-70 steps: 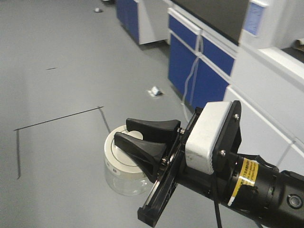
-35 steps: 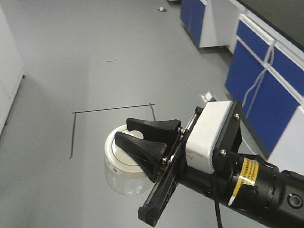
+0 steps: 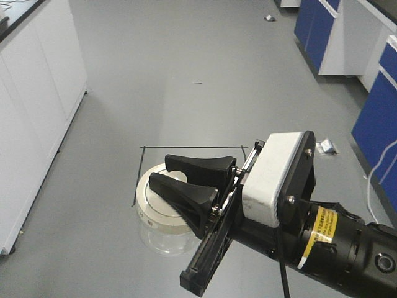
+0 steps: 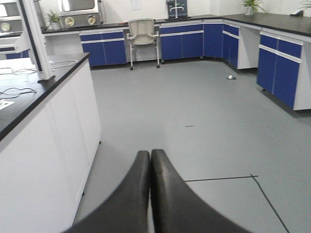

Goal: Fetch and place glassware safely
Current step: 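Hold the jar in the right gripper while the base drives across the lab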

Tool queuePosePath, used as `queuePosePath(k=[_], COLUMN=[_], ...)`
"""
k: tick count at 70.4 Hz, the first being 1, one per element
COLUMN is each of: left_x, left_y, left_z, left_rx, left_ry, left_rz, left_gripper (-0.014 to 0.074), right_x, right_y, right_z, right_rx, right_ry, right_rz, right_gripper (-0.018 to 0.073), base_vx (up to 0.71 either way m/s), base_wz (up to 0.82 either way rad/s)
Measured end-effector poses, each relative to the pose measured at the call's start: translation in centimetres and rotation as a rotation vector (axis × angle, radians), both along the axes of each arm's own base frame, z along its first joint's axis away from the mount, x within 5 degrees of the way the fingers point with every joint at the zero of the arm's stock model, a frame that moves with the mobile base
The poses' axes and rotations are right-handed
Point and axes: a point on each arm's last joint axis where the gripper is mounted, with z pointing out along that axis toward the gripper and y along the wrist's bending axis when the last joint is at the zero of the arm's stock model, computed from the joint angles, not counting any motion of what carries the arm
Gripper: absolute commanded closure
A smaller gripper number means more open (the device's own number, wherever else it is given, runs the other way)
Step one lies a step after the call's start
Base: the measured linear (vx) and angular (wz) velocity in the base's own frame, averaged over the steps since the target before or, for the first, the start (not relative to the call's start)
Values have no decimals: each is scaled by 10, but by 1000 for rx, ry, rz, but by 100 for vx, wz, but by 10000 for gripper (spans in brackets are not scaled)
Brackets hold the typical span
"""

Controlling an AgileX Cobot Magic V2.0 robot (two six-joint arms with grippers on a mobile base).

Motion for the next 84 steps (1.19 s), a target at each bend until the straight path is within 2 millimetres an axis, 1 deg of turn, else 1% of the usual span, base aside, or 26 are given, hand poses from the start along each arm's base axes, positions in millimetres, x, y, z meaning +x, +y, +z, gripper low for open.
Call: queuePosePath(k=[20,84], left_x=[0,0], left_y=[0,0], left_z=[0,0], left_rx=[0,0], left_ry=[0,0], left_rz=[0,0], left_gripper=[603,603], right_x=[0,0], right_y=[0,0], right_z=[0,0], right_rx=[0,-1], right_ry=[0,0], right_rz=[0,0], right_gripper=[563,563], base_vx=[27,38], base_wz=[12,-7])
